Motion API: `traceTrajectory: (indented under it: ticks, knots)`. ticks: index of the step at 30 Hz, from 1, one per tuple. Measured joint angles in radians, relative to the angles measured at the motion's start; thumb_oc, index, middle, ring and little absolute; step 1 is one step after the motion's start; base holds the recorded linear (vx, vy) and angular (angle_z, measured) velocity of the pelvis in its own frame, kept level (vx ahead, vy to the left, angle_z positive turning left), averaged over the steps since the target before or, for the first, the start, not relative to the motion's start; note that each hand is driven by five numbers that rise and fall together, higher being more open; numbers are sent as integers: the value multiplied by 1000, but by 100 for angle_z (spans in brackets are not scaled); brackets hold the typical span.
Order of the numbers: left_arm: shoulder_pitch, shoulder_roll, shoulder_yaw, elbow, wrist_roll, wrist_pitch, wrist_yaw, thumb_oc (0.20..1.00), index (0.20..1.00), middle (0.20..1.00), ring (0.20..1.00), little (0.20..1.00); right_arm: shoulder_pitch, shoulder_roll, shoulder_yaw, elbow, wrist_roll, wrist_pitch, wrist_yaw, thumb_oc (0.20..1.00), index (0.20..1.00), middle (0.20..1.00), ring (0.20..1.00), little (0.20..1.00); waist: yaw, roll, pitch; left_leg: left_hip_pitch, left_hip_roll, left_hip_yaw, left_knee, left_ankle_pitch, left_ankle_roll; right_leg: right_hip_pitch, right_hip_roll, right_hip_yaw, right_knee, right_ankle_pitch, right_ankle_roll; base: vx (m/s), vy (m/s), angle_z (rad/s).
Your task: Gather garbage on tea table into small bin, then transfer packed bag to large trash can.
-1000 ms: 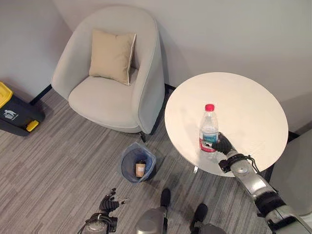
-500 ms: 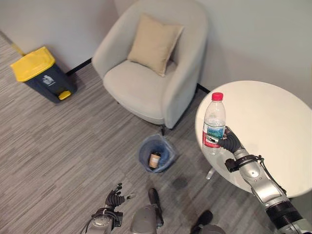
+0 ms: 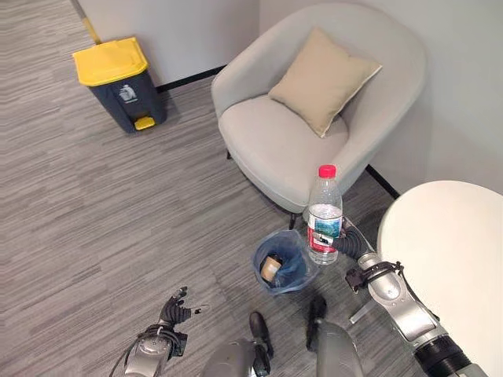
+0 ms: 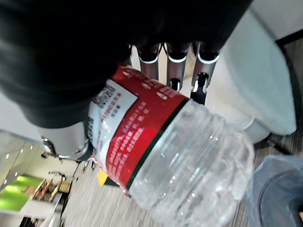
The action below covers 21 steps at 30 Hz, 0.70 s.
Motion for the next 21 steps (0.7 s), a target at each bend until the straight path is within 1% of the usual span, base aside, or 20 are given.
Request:
traceTrajectory:
  ticks: [1,2,4,5,6,7,9,12,13,14,16,18,19,20,21]
  knots:
    - [0,0,-1,-8,0,0,0,1000,1000,1000,1000,1000,2,-1,-9,6,0,0,2,200,200,200,200,200,6,6,4,4,-12,-31,6,6,10,22,20,22,-3,13,-21,9,-114,77]
    - [9,-1,-1,-10,1,0,0,1000,1000,1000,1000,1000,-3,-3,-16,7,0,-1,4,200,200,200,200,200,14,20,14,5,-12,-36,6,7,11,38,27,24,-17,21,-30,6,-153,54]
    - [14,1,-1,-14,2,0,1,1000,1000,1000,1000,1000,-13,-8,-21,12,0,-1,10,200,200,200,200,200,32,34,24,0,-7,-47,7,7,11,38,35,22,-30,24,-31,-3,-96,24]
    - [20,2,-2,-13,2,1,1,1000,1000,1000,1000,1000,-28,-13,-19,36,-3,-1,17,200,200,200,200,200,37,37,28,-4,-7,-56,10,7,11,38,34,19,-47,71,-34,-2,-103,25]
    - [21,1,-2,-13,2,1,1,1000,1000,1000,1000,1000,-31,-14,-19,45,-5,-1,20,200,200,200,200,200,40,37,28,-3,-7,-56,10,7,11,41,36,18,-54,93,-42,-9,-154,17]
    - [17,1,-5,-16,6,-1,1,1000,1000,1000,1000,1000,-65,-46,7,55,-15,0,24,200,200,200,200,200,51,46,43,-12,8,-56,19,7,11,45,42,-8,-68,100,-47,-22,-102,-1]
    - [-2,2,-19,-15,26,0,1,1000,1000,1000,1000,1000,-108,-72,16,65,-19,0,27,200,200,200,200,200,51,55,67,-21,21,-61,29,7,11,49,57,-10,-74,110,-59,-37,-65,-2]
    - [-30,-3,-23,-19,28,-1,1,1000,1000,1000,1000,1000,-157,-81,14,86,-19,0,25,200,200,200,200,200,50,71,94,-42,38,-78,45,7,11,37,74,-15,-80,113,-79,-90,-28,-1]
    - [-43,-1,-25,-21,28,-2,2,1000,1000,1000,1000,1000,-172,-83,16,88,-18,-1,23,200,200,200,200,200,45,72,106,-64,41,-80,67,6,10,25,73,-17,-73,110,-86,-134,-16,0]
    - [-62,-1,-29,-23,28,-2,3,1000,1000,1000,1000,1000,-192,-84,18,94,-18,-1,22,200,200,200,200,200,47,79,129,-81,46,-85,81,6,10,11,75,-18,-66,111,-94,-188,-25,-2]
    - [-121,-1,-35,-46,18,-6,10,1000,1000,1000,1000,1000,-280,-85,36,140,-18,-1,4,200,200,200,200,200,43,83,171,-187,57,-86,161,-14,-2,-84,72,-9,-18,107,-102,-73,-19,-7]
    - [-185,-10,-35,-53,15,-7,14,1000,1000,1000,1000,1000,-326,-86,38,170,-18,4,-7,200,200,200,200,200,43,95,244,-206,62,-87,174,-21,0,-104,75,-10,5,113,-110,-115,-23,2]
    - [-197,-11,-34,-58,6,-7,20,1000,1000,1000,1000,1000,-335,-85,53,178,-18,5,-14,200,200,200,200,200,44,96,264,-212,66,-86,187,-22,-1,-112,75,-10,12,107,-113,-221,-16,3]
    - [-201,-9,-34,-61,-15,-10,30,1000,1000,1000,1000,1000,-347,-78,71,190,-19,0,-22,200,200,200,200,200,43,92,268,-254,71,-88,228,-27,-6,-146,71,-9,41,98,-114,-158,-4,0]
    - [-225,0,-35,-74,-45,-20,52,1000,1000,1000,1000,1000,-391,-75,95,209,-22,0,-42,200,200,200,200,200,42,91,272,-368,87,-108,337,-74,-5,-243,70,-9,112,65,-144,-163,-11,6]
